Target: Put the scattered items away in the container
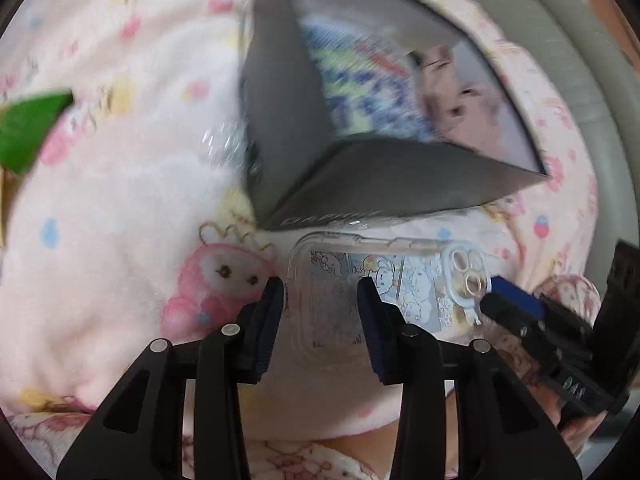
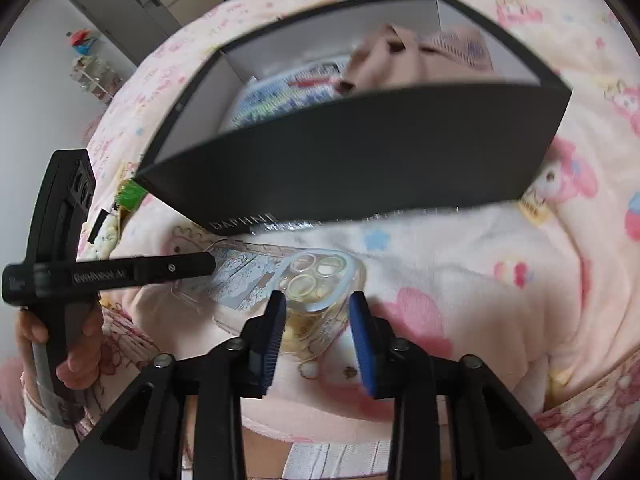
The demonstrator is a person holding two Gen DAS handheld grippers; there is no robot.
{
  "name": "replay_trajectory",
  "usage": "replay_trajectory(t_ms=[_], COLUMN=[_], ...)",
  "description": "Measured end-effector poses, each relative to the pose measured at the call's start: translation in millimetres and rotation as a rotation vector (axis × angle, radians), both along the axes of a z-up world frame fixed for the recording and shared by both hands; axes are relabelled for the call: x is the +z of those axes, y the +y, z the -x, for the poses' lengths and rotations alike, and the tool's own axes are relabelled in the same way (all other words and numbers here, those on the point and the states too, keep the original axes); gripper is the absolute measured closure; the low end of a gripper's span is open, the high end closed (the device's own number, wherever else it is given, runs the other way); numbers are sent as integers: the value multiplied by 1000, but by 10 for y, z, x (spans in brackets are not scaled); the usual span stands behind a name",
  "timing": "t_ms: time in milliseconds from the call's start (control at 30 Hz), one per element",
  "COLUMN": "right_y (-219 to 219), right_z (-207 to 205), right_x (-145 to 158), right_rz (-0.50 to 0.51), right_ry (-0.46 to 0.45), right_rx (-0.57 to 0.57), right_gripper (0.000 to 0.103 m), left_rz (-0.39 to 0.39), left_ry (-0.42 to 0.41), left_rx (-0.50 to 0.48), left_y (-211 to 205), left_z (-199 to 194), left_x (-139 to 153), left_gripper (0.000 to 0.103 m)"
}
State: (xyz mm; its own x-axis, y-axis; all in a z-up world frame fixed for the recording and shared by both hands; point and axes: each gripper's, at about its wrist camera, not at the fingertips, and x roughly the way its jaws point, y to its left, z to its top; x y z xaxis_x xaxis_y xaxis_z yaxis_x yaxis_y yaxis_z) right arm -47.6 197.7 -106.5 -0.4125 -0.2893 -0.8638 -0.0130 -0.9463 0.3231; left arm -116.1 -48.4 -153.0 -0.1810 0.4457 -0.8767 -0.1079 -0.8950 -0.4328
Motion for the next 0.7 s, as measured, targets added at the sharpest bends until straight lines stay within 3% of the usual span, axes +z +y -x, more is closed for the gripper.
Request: replay_trajectory(t_ms=[233,467,567,700], right_y=[232,575,719,899], right_z=[-178,272,654,1057], right_x=[522,1210,1208,924], right_rz=[44,-28,-84,-120], right_ry=[127,316,319,244], right_rx=[4,59,52,38], right_gripper=[77,77,77,77], left_rz=[-88,-78,-55,-26], left_ry=[113,241,257,196], left_rx=[-26,-11,8,-1], left_y=[127,525,687,873], left_z=[-314,144,547,1004], left_x=[512,1117,1141,850], left_gripper=[70,70,70,70])
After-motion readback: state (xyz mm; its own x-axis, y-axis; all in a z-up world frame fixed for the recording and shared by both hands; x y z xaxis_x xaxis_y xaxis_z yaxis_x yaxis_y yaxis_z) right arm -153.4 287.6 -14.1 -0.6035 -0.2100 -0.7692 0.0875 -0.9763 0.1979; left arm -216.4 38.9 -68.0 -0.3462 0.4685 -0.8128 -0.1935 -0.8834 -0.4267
